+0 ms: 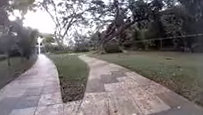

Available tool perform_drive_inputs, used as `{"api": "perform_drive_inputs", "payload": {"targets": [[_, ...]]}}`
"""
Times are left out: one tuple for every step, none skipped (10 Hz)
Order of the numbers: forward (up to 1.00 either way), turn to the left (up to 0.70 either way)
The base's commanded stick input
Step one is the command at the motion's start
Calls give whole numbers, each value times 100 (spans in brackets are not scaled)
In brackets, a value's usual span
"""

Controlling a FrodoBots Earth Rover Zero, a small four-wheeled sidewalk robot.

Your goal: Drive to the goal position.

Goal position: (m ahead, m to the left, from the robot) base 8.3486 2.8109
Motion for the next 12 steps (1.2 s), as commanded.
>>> {"api": "perform_drive_inputs", "payload": {"targets": [[70, -14], [70, -14], [70, -14], [70, -14], [70, -14], [70, -14], [70, -14], [70, -14], [70, -14], [70, -14], [70, -14], [70, -14]]}}
